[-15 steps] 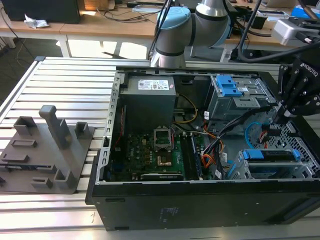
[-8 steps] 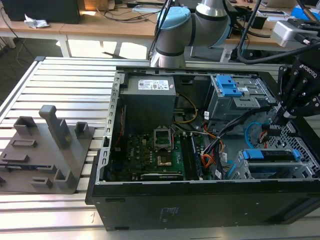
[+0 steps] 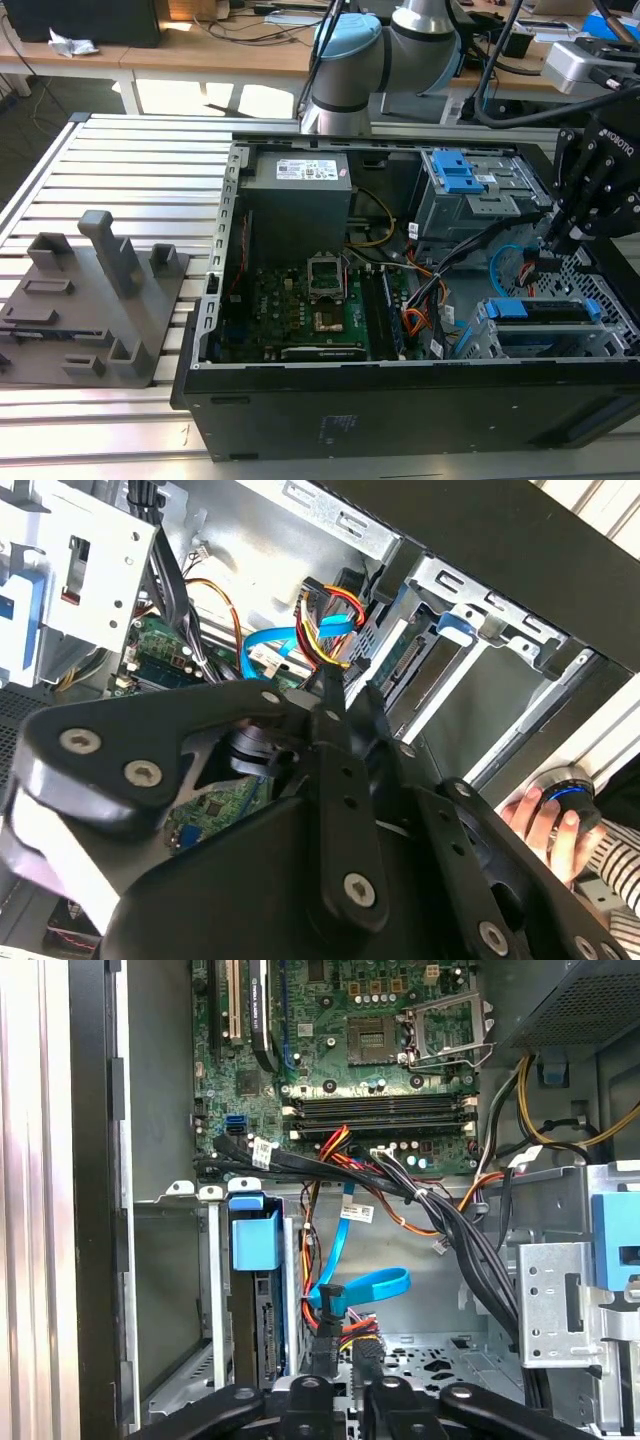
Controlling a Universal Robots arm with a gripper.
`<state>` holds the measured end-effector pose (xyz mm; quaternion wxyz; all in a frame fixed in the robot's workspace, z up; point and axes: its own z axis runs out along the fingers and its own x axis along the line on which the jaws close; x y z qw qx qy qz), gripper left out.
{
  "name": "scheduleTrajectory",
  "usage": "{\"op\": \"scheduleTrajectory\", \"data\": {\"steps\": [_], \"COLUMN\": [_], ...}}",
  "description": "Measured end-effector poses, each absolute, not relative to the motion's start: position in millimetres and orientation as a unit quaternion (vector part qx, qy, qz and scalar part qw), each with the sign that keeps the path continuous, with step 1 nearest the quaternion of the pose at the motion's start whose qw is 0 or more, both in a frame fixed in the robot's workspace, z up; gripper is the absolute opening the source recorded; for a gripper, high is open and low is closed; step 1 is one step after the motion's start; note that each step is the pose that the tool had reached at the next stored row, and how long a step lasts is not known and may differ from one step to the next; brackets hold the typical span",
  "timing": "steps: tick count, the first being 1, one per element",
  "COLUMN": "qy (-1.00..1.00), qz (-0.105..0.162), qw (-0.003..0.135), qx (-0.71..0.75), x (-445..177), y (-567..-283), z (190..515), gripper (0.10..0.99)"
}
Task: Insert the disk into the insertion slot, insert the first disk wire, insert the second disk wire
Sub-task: 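Insert the first disk wire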
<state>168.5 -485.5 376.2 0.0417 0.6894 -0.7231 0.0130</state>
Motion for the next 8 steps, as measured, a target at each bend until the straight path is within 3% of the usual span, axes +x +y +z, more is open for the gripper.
{"op": "scheduleTrajectory", "data": {"steps": [1,2,8], "qy": [-0.723,-0.723,-0.733], "qz": [0.013,0.013,0.020], "qw": [0.042,0.042,0.049], "qx": [0.689,0.689,0.678], "x": [168.5,168.5,168.2], "y": [-485.5,-485.5,-485.5], "z": [376.2,376.2,371.6], "gripper": [0.235,0.302,0.302]}}
